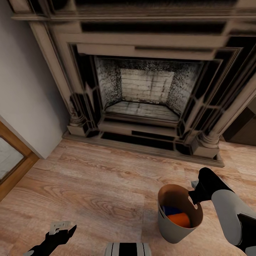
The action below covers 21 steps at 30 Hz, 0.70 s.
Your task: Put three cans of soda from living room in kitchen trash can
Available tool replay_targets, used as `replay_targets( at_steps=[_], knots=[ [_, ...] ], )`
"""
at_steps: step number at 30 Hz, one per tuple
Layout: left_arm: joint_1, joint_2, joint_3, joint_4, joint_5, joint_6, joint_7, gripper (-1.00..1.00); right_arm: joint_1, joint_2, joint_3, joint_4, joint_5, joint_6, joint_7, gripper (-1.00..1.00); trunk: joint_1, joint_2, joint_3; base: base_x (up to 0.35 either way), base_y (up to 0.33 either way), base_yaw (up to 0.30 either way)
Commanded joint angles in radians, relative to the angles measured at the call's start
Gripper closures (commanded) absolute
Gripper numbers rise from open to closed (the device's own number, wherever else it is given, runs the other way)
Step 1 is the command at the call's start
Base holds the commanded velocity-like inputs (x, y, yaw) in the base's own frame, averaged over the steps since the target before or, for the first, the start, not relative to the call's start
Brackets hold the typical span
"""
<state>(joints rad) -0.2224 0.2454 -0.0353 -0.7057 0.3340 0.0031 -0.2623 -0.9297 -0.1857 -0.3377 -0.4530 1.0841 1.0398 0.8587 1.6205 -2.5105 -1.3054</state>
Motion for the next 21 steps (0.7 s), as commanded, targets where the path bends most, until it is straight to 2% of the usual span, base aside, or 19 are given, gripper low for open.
replay_targets(
  at_steps=[1,4,8,12,18,21],
  knots=[
    [0.0,0.0,0.0,0.0,0.0,0.0,0.0,-1.0,0.0,0.0,-0.001,0.0,-0.013,0.007,0.003,1.0,0.0,0.0,0.0,0.0,0.0,0.0],
    [0.0,0.0,0.0,0.0,0.0,-0.001,0.0,-1.0,0.0,0.0,-0.001,0.0,-0.013,0.007,0.003,1.0,0.0,0.0,0.0,0.0,0.0,0.0],
    [0.0,0.0,-0.002,0.0,-0.001,-0.001,0.0,-1.0,0.0,0.0,-0.001,0.0,-0.013,0.007,0.005,1.0,0.002,-0.001,-0.015,0.0,0.0,0.0],
    [0.0,0.0,-0.01,0.0,-0.021,-0.002,0.0,-1.0,0.0,0.0,-0.001,0.0,-0.015,0.007,0.006,1.0,0.002,-0.001,-0.015,0.0,0.0,0.0],
    [0.0,0.0,-0.012,0.0,-0.026,-0.002,0.0,-1.0,0.0,0.0,-0.004,0.0,-0.015,0.007,0.006,1.0,0.002,-0.001,-0.015,0.0,0.0,0.0],
    [0.0,0.0,-0.012,0.0,-0.027,-0.002,0.0,-1.0,0.0,0.0,-0.004,0.0,-0.015,0.007,0.006,1.0,0.003,-0.002,-0.027,0.0,0.0,0.0]
  ],
)
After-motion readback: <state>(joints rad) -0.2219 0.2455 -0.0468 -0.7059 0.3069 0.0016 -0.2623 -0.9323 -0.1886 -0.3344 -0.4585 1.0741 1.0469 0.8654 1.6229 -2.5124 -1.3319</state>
